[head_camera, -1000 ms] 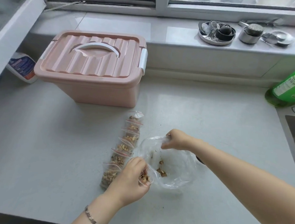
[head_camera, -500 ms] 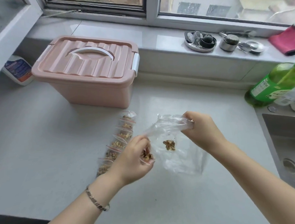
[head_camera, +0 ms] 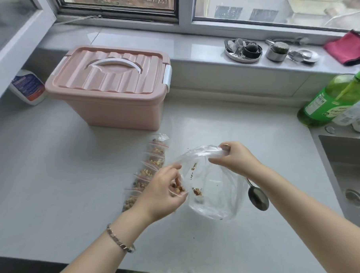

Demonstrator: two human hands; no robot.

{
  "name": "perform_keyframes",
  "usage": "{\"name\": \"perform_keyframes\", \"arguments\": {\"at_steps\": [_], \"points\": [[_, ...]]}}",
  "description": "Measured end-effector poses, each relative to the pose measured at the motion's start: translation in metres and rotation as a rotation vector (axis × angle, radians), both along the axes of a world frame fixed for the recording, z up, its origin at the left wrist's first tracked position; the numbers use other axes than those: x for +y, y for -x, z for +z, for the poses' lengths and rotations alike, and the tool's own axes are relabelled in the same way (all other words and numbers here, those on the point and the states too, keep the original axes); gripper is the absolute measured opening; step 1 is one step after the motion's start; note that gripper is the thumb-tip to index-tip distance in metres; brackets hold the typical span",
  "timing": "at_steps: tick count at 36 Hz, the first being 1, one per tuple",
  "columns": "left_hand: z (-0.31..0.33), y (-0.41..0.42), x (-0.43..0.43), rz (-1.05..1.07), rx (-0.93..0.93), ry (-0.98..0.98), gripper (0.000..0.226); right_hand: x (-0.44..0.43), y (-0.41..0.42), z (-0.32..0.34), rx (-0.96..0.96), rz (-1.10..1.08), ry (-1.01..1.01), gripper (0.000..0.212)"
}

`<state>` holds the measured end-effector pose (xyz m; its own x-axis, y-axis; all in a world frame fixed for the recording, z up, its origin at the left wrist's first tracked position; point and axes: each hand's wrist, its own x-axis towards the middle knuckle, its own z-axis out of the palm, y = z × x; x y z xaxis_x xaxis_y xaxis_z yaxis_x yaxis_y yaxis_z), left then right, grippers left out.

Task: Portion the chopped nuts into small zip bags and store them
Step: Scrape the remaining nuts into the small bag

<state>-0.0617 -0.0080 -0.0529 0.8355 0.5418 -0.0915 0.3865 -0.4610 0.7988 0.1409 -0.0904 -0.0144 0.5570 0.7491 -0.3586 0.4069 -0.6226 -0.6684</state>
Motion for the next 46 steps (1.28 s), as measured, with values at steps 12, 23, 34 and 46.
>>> {"name": "perform_keyframes", "arguments": {"at_steps": [12, 23, 34, 46], "points": [[-0.032, -0.016, 0.008, -0.025, 0.162, 0.029, 0.025, -0.038, -0.008, 0.039, -0.406, -0.038, -0.103, 0.046], [-0.043, -0.011, -0.014, -0.101, 0.199, 0.09, 0.019, -0.098, 0.021, 0.038, -0.181, -0.213, -0.544, 0.051], [-0.049, 0.012, -0.04, 0.416, -0.097, 0.097, 0.024, -0.118, 0.048, -0.064, 0.177, -0.48, -0.457, 0.055], [-0.061, 0.02, -0.039, 0.623, 0.303, 0.046, 0.032, -0.127, 0.047, -0.072, 0.24, -0.546, -0.462, 0.051]]}}
